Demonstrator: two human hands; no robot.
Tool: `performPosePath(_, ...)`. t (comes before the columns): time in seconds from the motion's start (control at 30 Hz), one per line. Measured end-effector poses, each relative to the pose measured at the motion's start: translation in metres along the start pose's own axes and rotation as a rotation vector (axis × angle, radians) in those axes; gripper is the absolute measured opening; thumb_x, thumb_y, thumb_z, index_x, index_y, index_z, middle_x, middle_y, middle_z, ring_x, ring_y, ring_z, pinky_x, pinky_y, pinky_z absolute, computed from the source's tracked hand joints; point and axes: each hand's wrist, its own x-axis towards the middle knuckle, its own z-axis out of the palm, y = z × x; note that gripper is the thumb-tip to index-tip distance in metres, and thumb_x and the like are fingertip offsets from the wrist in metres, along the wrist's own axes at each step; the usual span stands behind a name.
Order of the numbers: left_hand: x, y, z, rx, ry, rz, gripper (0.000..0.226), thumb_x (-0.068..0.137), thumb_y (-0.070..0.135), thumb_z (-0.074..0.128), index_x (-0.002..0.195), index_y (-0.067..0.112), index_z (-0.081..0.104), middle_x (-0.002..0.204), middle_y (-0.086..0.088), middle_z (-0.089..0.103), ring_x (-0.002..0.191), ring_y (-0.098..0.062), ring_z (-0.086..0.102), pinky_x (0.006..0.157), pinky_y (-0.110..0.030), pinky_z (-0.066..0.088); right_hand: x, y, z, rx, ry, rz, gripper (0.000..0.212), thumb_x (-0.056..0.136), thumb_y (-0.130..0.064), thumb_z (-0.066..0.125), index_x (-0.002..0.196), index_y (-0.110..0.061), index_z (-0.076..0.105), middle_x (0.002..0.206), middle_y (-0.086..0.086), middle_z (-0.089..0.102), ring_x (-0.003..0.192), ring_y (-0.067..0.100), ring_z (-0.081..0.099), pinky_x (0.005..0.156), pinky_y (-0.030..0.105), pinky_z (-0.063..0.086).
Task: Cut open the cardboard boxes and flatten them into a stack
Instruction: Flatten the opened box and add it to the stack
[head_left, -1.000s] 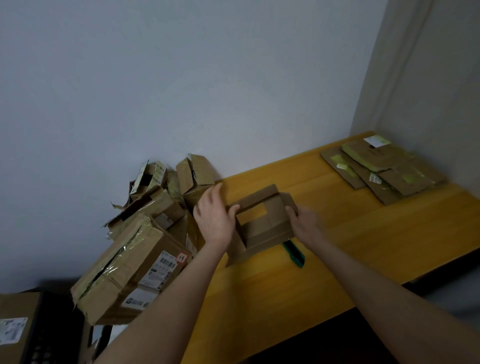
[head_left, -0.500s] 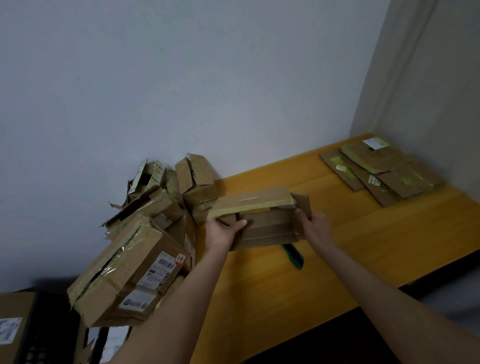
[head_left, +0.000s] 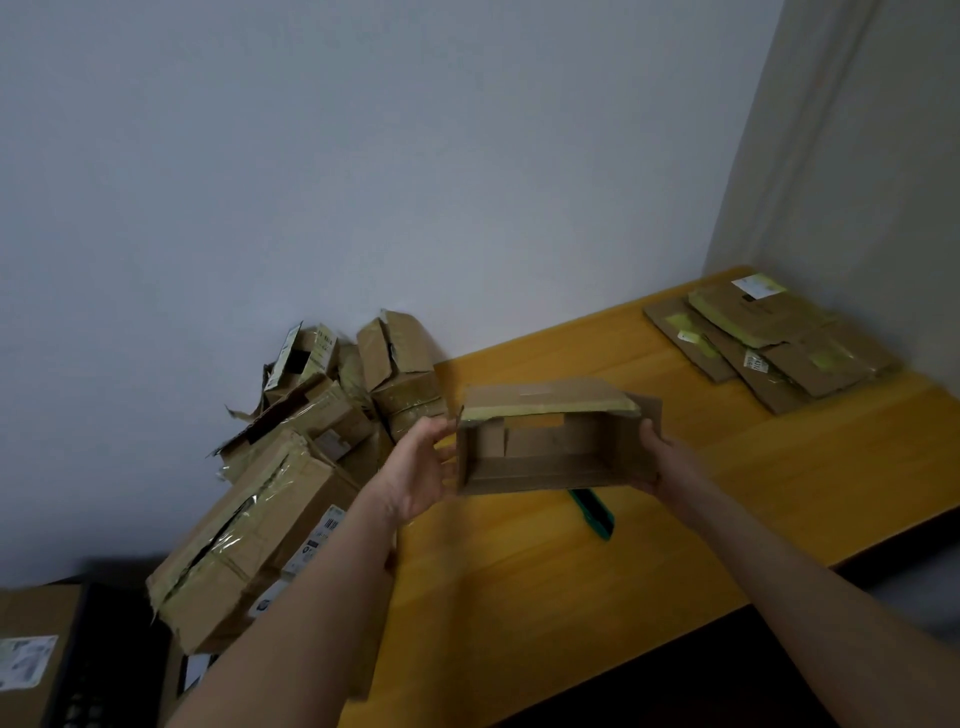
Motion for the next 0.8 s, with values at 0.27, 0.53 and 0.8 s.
performPosePath(0.27, 0.01, -0.002, 0.007, 0.147, 0.151, -0.001, 0.048, 0.09, 0.024, 0.054, 0.138, 0.028, 0.047, 0.134, -0.013, 0.051, 0.108, -0.03, 0.051, 0.081, -0.041, 0.048, 0.0, -0.004, -0.003, 0.037, -0.149, 0.15, 0.051, 0.096, -0.059, 0.033, 0.108, -0.019, 0.063, 0.119, 0.001, 0.056, 0.105, 0.027, 0.053, 0.079, 0.04, 0.046)
performPosePath(0.53, 0.011, -0.003, 0.012, 0.191, 0.181, 0.046, 0.039, 0.097, 0.049, 0.045, 0.116, 0.022, 0.066, 0.118, -0.001, 0.065, 0.118, -0.031, 0.055, 0.102, -0.054, 0.042, 0.002, -0.007, 0.002, -0.031, -0.149, 0.117, 0.039, 0.094, -0.024, 0.058, 0.129, -0.04, 0.052, 0.125, -0.005, 0.051, 0.105, 0.02, 0.052, 0.077, 0.036, 0.048)
performPosePath(0.8, 0.008, -0.002, 0.013, 0.152, 0.224, 0.131, 0.028, 0.092, 0.035, 0.06, 0.107, 0.015, 0.073, 0.119, -0.001, 0.067, 0.122, -0.023, 0.053, 0.094, -0.047, 0.047, 0.005, -0.006, 0.008, 0.154, -0.115, 0.223, 0.025, 0.098, -0.042, 0.047, 0.112, -0.027, 0.061, 0.117, -0.001, 0.056, 0.111, 0.03, 0.052, 0.084, 0.051, 0.047)
